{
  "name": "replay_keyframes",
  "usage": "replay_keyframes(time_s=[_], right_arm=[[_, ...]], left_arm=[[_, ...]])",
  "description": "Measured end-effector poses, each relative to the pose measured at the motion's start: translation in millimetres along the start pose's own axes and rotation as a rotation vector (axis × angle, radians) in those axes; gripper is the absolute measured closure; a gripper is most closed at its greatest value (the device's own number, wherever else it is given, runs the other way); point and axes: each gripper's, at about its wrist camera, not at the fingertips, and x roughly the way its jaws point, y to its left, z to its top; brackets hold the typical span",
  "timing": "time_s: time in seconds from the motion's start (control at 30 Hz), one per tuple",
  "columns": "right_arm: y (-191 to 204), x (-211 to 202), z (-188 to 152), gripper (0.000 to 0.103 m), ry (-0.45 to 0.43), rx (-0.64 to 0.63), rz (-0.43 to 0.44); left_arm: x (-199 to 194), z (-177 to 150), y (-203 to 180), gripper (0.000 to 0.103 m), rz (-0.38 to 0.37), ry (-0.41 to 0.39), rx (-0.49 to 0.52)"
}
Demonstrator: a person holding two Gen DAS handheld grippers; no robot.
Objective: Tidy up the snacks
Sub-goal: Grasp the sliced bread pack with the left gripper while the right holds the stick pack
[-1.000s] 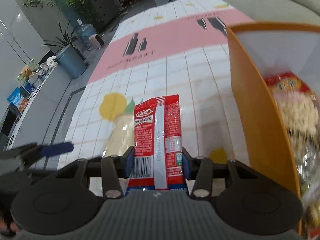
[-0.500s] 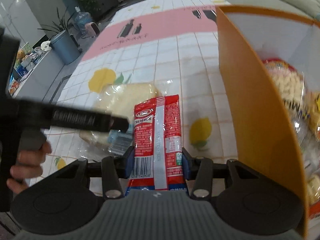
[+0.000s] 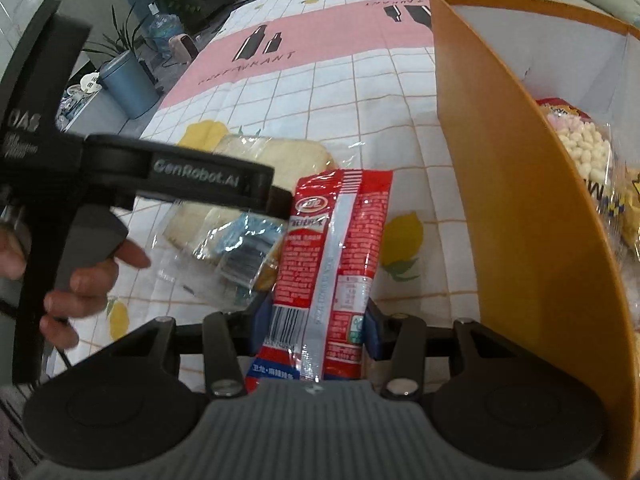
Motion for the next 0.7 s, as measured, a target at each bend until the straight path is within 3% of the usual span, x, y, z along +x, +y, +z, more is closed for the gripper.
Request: replay_keyframes(time_s=[0.1, 0.23, 0.53, 0.63, 0.7], right_arm=[[1.2, -1.2, -4.2, 0.058, -0.001, -0.006, -0.008], [0.9, -6.0, -9.2, 0.058, -0.002, 0.002, -0.019], [-7.2, -12.6, -18.0, 0.062, -0.038, 0.084, 0.004], [-6.2, -12.1, -18.3, 0.063, -0.061, 0.095, -0.019], [-6.1, -10.5, -17.0, 0.063, -0.075, 0.099, -0.034]], left_arm=[[-1.2, 0.5, -7.3, 0.0, 0.023, -0.014, 0.035], [-0.5, -6.1, -13.9, 0.0, 0.019, -0.089, 0.086], [-1.7, -5.2, 3.3, 0.001, -0.057, -0.072, -0.021], [-10.6, -9.1, 14.6, 0.017, -0.072, -0.068, -0.054], [-15.5, -10.7, 24.5, 0.021, -0.087, -0.039, -0.077]])
